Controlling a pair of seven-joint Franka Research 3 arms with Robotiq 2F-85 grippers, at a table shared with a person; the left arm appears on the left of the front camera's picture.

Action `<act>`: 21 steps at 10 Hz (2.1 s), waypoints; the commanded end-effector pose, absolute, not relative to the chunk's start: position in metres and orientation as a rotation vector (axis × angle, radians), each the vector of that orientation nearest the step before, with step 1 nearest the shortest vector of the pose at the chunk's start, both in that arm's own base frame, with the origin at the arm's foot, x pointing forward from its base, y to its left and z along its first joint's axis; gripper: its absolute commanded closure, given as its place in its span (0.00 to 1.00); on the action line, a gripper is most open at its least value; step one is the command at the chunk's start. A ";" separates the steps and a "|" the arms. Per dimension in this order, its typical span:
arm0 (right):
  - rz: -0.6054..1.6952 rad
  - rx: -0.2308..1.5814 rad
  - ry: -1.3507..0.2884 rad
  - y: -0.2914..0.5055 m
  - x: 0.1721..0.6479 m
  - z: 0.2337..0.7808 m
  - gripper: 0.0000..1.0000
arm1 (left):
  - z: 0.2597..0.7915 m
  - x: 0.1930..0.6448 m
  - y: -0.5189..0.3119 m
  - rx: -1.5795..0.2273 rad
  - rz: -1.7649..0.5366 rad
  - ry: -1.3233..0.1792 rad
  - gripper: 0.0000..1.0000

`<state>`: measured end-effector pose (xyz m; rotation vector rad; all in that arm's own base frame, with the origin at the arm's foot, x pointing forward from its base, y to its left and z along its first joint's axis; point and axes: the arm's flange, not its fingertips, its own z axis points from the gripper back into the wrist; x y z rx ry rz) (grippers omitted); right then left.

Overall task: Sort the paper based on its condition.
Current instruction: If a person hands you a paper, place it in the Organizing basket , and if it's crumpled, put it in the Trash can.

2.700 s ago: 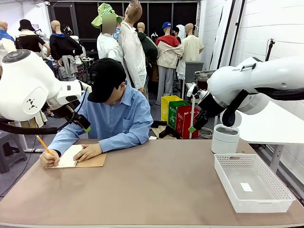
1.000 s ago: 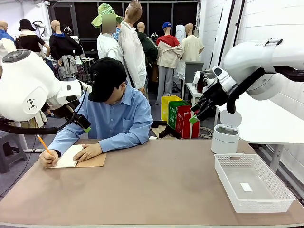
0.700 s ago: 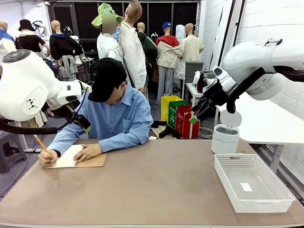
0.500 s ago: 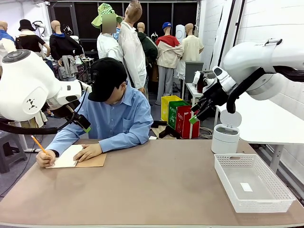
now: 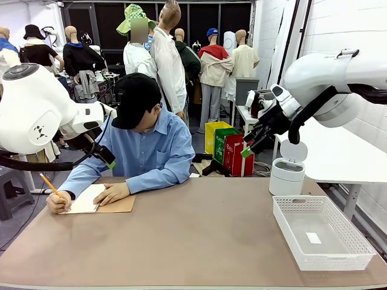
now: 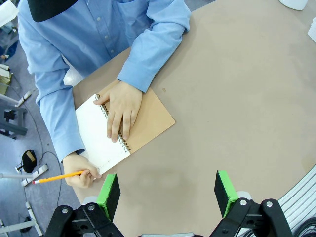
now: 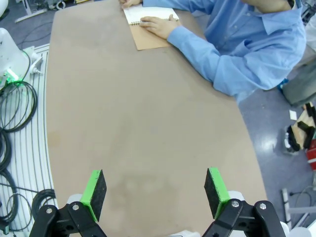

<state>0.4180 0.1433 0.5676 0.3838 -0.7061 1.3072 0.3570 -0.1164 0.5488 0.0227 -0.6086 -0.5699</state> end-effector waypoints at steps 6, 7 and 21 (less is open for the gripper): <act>1.302 0.404 -0.709 0.143 0.418 0.568 0.00 | 0.549 0.357 -0.116 0.019 -0.569 -0.609 0.00; 1.302 0.404 -0.709 0.143 0.418 0.568 0.00 | 0.549 0.357 -0.116 0.019 -0.569 -0.609 0.00; 1.302 0.404 -0.709 0.143 0.418 0.568 0.00 | 0.549 0.357 -0.116 0.019 -0.569 -0.609 0.00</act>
